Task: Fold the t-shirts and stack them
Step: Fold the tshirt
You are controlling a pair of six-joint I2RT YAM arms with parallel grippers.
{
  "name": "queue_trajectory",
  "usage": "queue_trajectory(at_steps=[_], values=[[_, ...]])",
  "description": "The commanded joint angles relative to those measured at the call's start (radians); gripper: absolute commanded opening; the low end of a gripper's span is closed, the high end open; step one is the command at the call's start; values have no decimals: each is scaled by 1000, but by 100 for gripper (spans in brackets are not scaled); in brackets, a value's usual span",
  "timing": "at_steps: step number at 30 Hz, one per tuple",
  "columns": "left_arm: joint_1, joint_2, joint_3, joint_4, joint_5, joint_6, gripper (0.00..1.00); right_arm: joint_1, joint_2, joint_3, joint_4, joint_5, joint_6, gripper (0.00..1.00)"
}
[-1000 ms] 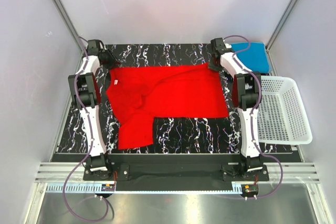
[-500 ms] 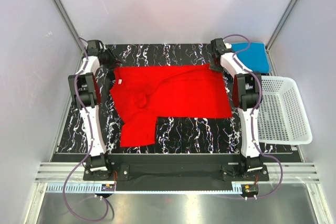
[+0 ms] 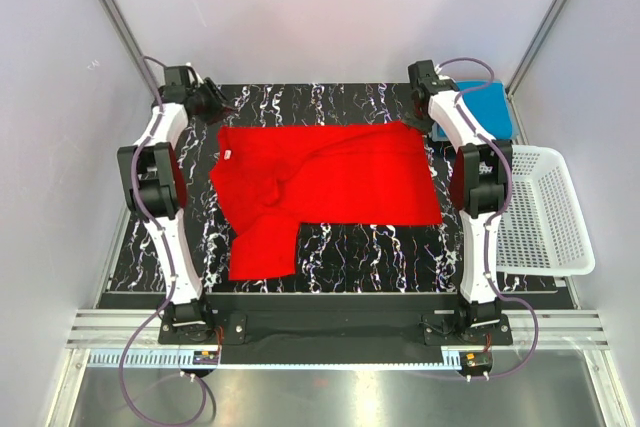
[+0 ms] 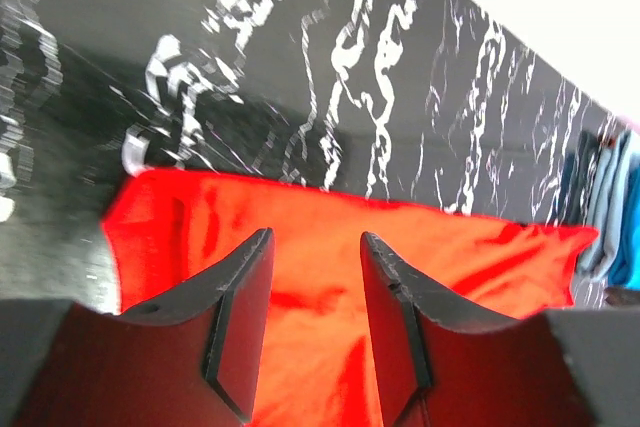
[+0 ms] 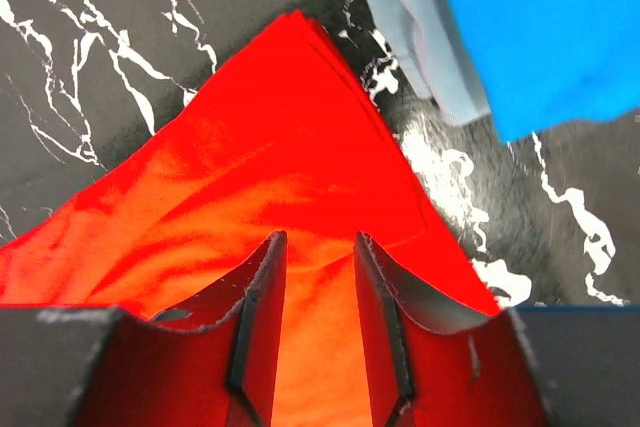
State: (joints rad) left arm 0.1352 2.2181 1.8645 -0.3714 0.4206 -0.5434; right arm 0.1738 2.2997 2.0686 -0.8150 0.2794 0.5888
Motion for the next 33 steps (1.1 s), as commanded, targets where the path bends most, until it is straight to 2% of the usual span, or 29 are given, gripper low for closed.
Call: queue_trajectory(at_steps=[1, 8, 14, 33], values=[[-28, 6, -45, 40, 27, 14, 45, -3, -31, 13, -68, 49, 121, 41], [-36, 81, -28, 37, 43, 16, 45, -3, 9, 38, -139, 78, 288, 41], [-36, 159, 21, -10, 32, 28, 45, -5, 3, -7, -127, 122, 403, 42], [-36, 235, 99, -38, 30, 40, 45, -5, 14, -93, -118, 138, 520, 43]])
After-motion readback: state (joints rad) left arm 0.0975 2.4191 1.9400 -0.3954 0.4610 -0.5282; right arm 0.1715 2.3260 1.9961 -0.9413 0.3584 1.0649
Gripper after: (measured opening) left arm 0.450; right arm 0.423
